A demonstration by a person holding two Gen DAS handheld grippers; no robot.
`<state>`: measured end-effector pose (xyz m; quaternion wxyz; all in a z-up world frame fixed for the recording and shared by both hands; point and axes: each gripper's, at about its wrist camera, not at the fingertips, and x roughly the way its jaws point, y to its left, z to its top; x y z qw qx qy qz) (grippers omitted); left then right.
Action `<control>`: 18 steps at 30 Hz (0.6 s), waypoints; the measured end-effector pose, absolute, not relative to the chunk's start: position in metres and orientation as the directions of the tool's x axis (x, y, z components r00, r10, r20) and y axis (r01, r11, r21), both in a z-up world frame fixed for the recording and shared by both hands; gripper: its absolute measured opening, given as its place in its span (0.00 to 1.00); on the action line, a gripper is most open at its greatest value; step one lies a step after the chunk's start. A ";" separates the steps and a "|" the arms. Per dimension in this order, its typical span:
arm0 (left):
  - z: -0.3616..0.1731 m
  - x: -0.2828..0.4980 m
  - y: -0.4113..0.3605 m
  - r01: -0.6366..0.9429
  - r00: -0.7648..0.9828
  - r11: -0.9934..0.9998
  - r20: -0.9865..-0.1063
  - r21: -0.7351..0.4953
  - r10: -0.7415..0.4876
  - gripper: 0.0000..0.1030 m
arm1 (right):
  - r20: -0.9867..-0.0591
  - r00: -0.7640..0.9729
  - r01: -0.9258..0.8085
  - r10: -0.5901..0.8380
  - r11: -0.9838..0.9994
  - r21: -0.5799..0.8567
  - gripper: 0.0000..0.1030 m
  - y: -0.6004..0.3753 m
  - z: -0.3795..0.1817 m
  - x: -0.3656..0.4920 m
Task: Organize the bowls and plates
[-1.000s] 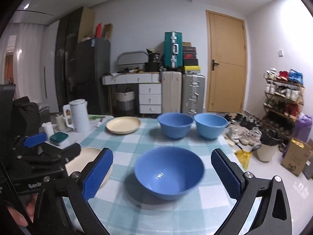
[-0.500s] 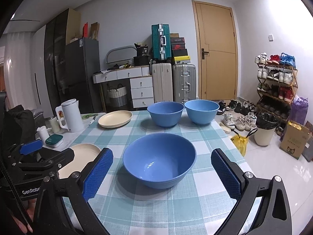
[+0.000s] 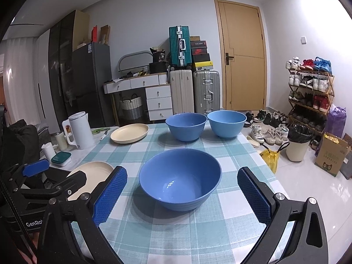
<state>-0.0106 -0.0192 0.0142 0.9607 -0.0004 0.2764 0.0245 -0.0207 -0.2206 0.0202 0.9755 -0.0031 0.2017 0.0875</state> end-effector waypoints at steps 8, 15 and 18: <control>0.014 -0.011 -0.016 -0.051 0.845 0.999 -0.533 0.007 0.047 1.00 | -0.403 0.900 -0.167 0.167 0.985 0.036 0.99 -0.219 0.019 -0.020; 0.012 -0.011 -0.010 -0.066 0.840 0.998 -0.540 0.000 0.055 1.00 | -0.408 0.897 -0.167 0.169 0.985 0.041 0.99 -0.219 0.018 -0.019; 0.013 -0.011 -0.007 -0.070 0.840 0.998 -0.539 -0.003 0.057 1.00 | -0.407 0.897 -0.168 0.170 0.985 0.043 0.99 -0.219 0.018 -0.020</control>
